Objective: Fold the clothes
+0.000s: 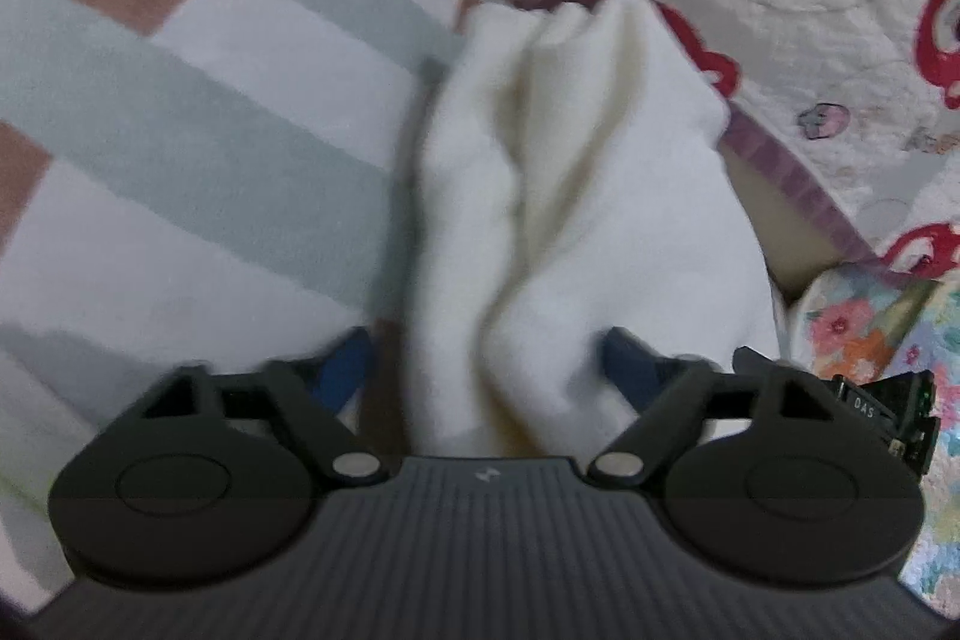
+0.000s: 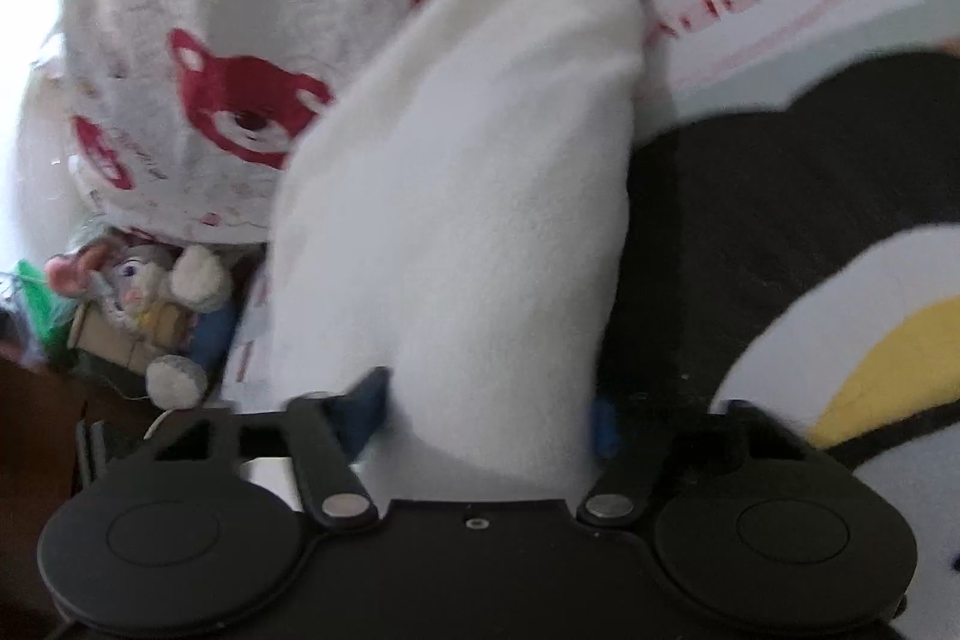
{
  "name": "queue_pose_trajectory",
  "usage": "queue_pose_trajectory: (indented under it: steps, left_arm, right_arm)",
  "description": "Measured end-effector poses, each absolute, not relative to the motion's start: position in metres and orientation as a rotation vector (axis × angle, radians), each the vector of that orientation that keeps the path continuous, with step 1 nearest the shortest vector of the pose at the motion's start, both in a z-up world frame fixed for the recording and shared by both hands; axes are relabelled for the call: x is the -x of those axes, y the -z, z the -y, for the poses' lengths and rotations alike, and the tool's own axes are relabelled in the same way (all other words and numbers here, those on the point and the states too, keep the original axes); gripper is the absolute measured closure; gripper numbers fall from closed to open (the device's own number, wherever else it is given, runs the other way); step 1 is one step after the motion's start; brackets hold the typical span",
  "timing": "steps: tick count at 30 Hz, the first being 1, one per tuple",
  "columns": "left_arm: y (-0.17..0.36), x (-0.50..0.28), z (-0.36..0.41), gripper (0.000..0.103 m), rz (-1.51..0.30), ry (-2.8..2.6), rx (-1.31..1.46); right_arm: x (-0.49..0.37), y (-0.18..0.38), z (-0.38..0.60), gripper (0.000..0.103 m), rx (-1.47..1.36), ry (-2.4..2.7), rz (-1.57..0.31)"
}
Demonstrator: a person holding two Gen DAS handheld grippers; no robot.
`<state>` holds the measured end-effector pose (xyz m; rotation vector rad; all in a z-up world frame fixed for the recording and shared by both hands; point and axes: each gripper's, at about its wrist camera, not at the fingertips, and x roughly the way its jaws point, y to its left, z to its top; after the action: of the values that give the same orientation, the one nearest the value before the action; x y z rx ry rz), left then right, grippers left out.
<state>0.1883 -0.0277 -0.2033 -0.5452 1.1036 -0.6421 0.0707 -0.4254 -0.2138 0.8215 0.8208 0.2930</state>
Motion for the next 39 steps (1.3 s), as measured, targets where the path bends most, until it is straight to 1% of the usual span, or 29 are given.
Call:
queue_pose_trajectory:
  steps: [1,2,4,6,9,11,13,15,18,20,23,24,25,26,28,29,30,31,32,33,34,38,39]
  left_arm:
    - [0.199,-0.186,0.033,0.065,-1.08,0.653,0.526]
    - [0.194,-0.183,0.038,0.07,-1.056,0.663,0.506]
    - [0.18,-0.176,0.05,0.073,-0.994,0.665,0.406]
    - [0.17,-0.17,0.06,0.073,-0.953,0.65,0.304]
    - [0.162,-0.162,0.073,0.073,-0.92,0.624,0.188]
    - [0.162,-0.163,0.073,0.073,-0.932,0.618,0.2]
    - [0.163,-0.166,0.069,0.071,-0.951,0.619,0.245]
    - [0.17,-0.174,0.06,0.07,-0.993,0.634,0.357]
    - [0.179,-0.181,0.05,0.064,-1.038,0.645,0.486]
    - [0.183,-0.181,0.049,0.061,-1.048,0.641,0.522]
    - [0.19,-0.18,0.047,0.059,-1.059,0.636,0.58]
    - [0.192,-0.18,0.047,0.058,-1.057,0.639,0.591]
    - [0.194,-0.18,0.046,0.056,-1.057,0.642,0.605]
    - [0.196,-0.18,0.046,0.053,-1.057,0.641,0.624]
    - [0.199,-0.18,0.046,0.052,-1.052,0.634,0.641]
    - [0.198,-0.18,0.047,0.053,-1.045,0.629,0.636]
    - [0.195,-0.178,0.049,0.056,-1.029,0.628,0.612]
    - [0.191,-0.177,0.052,0.066,-1.011,0.627,0.579]
    - [0.183,-0.174,0.057,0.071,-0.982,0.627,0.517]
    - [0.176,-0.171,0.061,0.073,-0.954,0.626,0.466]
    - [0.17,-0.169,0.062,0.075,-0.928,0.625,0.444]
    - [0.148,-0.159,0.066,0.076,-0.829,0.624,0.365]
    - [0.144,-0.16,0.061,0.076,-0.82,0.631,0.381]
  right_arm:
    - [-0.067,0.209,0.424,0.05,-0.81,-0.303,-0.797]
    - [-0.066,0.201,0.422,0.051,-0.791,-0.31,-0.781]
    - [-0.067,0.18,0.415,0.054,-0.718,-0.305,-0.761]
    - [-0.07,0.16,0.403,0.055,-0.618,-0.288,-0.752]
    - [-0.068,0.141,0.372,0.055,-0.346,-0.205,-0.765]
    - [-0.068,0.138,0.351,0.055,-0.162,-0.15,-0.782]
    - [-0.071,0.143,0.346,0.055,-0.133,-0.127,-0.799]
    - [-0.071,0.149,0.37,0.054,-0.284,-0.139,-0.799]
    - [-0.067,0.166,0.402,0.052,-0.474,-0.167,-0.805]
    - [-0.066,0.173,0.408,0.051,-0.513,-0.178,-0.809]
    - [-0.066,0.181,0.419,0.044,-0.579,-0.19,-0.817]
    - [-0.067,0.187,0.424,0.04,-0.615,-0.203,-0.817]
    - [-0.067,0.192,0.428,0.032,-0.653,-0.217,-0.816]
    - [-0.07,0.201,0.429,0.028,-0.696,-0.231,-0.82]
    - [-0.075,0.22,0.431,0.025,-0.78,-0.26,-0.824]
    - [-0.074,0.225,0.432,0.025,-0.811,-0.265,-0.803]
    - [-0.073,0.23,0.433,0.029,-0.837,-0.27,-0.782]
    - [-0.07,0.227,0.43,0.037,-0.824,-0.27,-0.762]
    - [-0.067,0.224,0.427,0.042,-0.808,-0.27,-0.741]
    - [-0.065,0.216,0.423,0.049,-0.765,-0.275,-0.715]
    - [-0.063,0.208,0.419,0.052,-0.723,-0.279,-0.689]
    - [-0.062,0.178,0.402,0.055,-0.647,-0.257,-0.64]
    - [-0.061,0.171,0.399,0.055,-0.632,-0.259,-0.625]
